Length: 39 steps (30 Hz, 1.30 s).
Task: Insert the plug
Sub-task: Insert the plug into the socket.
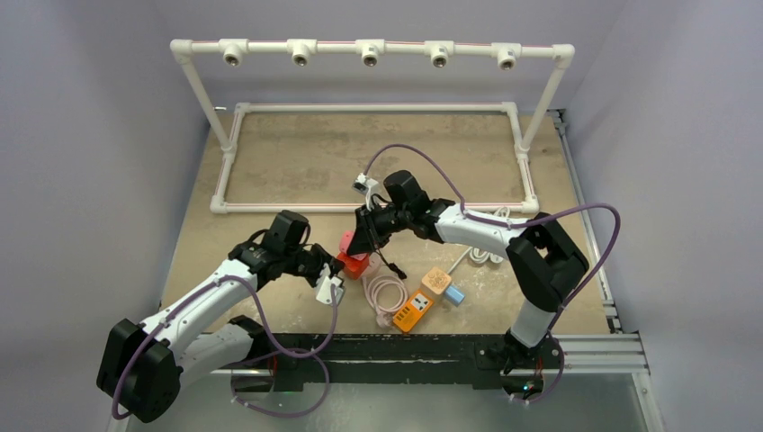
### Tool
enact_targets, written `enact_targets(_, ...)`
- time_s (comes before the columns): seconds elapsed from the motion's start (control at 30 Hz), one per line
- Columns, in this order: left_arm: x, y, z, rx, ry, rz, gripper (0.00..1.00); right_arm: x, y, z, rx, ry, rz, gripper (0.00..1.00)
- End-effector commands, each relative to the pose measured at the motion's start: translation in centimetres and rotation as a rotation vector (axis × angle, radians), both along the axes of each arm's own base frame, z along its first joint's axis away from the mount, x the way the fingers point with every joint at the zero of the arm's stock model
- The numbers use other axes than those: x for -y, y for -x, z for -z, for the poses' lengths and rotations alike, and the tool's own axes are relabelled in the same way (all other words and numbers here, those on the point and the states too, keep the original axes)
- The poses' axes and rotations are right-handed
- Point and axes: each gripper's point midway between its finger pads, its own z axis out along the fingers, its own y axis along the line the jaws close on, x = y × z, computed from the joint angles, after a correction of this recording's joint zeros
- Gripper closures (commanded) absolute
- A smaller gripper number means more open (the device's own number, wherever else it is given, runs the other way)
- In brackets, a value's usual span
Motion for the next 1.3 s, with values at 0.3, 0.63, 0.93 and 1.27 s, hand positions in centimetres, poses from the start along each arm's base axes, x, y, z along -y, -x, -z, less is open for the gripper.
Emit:
enact_targets(0.3, -0.4, 0.8, 0.8, -0.058, -0.030, -0.014, 1.00, 1.5, -0.4, 4.1, 0.003, 0.167, 0.033, 1.00)
enact_targets(0.63, -0.4, 0.7, 0.8, -0.061, -0.034, -0.015, 1.00, 2.0, -0.1, 5.1, -0.004, 0.191, 0.029, 1.00)
enact_targets(0.93, -0.4, 0.7, 0.9, -0.070, -0.039, -0.012, 1.00, 2.9, 0.4, 6.5, -0.011, 0.219, 0.034, 1.00)
enact_targets(1.27, -0.4, 0.8, 0.9, -0.081, -0.038, -0.014, 1.00, 3.5, 0.6, 7.9, -0.019, 0.253, 0.044, 1.00)
